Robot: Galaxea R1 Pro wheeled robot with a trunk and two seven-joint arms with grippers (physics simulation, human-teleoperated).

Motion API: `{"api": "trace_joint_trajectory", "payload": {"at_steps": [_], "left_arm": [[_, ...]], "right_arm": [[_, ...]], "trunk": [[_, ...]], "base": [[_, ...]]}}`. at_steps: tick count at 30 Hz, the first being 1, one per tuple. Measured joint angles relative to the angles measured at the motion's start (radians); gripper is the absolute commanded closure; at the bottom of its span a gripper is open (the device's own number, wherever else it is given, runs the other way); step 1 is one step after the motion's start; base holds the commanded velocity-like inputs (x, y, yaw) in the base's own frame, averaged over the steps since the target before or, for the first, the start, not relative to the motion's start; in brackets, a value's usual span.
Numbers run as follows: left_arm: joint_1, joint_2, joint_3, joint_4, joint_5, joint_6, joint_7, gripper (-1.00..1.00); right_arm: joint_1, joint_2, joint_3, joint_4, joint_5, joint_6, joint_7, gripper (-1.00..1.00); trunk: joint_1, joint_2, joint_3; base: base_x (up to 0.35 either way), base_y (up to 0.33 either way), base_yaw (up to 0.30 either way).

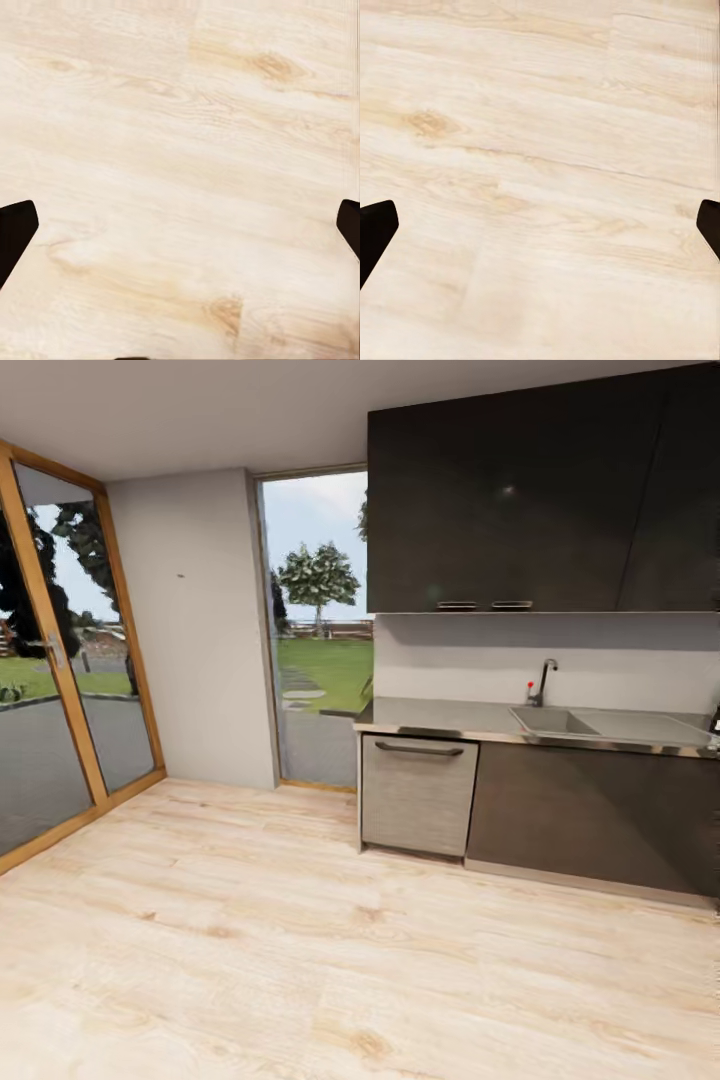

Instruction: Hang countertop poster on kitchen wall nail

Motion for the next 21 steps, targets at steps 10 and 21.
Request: {"api": "trace_joint_trajectory", "payload": {"at_steps": [10,21], "left_arm": [[0.000,0.000,0.000,0.000,0.000,0.000,0.000,-1.00],[0.000,0.001,0.000,0.000,0.000,0.000,-0.001,-1.00]], "right_arm": [[0.000,0.000,-0.001,0.000,-0.002,0.000,-0.001,-1.00],[0.000,0.000,-0.001,0.000,-0.002,-0.001,-0.001,-1.00]], "trunk": [[0.000,0.000,0.000],[0.000,0.000,0.000]], "base": [[0.292,-0.150,-0.287],[0.258,-0.232,-0.300]]}}
